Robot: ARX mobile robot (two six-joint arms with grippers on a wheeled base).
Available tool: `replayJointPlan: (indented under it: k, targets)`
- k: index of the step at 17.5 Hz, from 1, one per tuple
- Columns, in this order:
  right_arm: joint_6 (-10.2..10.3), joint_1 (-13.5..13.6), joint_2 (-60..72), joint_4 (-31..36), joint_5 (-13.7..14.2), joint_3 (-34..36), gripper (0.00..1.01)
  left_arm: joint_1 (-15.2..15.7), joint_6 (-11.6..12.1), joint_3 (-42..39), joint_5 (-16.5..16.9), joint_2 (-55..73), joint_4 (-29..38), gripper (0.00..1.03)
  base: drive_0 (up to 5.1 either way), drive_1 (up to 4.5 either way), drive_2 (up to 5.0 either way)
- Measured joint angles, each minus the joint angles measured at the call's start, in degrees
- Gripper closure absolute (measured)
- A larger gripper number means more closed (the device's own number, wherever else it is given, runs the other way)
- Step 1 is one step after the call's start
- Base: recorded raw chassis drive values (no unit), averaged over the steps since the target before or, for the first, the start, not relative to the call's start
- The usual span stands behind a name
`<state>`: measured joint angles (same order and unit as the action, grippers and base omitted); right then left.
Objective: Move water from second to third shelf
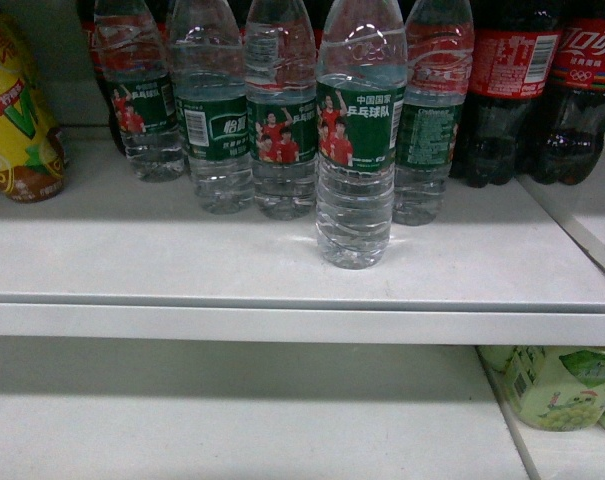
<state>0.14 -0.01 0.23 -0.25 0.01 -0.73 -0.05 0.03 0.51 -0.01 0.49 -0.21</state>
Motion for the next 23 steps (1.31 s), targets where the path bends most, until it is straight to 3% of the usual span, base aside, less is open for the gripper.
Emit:
replayJointPlan:
  k: [18, 19, 20, 23]
  targets:
    - [0.0, 0.0, 0.0, 0.0, 0.0, 0.0, 0.03, 0.0, 0.0, 0.0, 0.0, 0.0, 0.0, 0.05, 0.0, 0.00, 0.0]
    - [1.1, -1.1, 0.7, -2.6, -2.9, -0.6, 0.03, 0.0, 0.0, 0.0, 0.0, 0.0, 0.0, 0.05, 0.0, 0.00, 0.0]
    - [4.4, -4.7, 6.3, -1.6, -9.2, -1.5, 0.03, 0.0, 0.0, 0.0, 0.1, 0.0, 0.0, 0.05, 0.0, 0.00, 0.0]
    - [5.8, -12.2, 23.5, 13.7, -18.1, -8.8, 0.03, 0.0, 0.0, 0.0, 0.0, 0.0, 0.0, 0.05, 0.0, 0.00, 0.0]
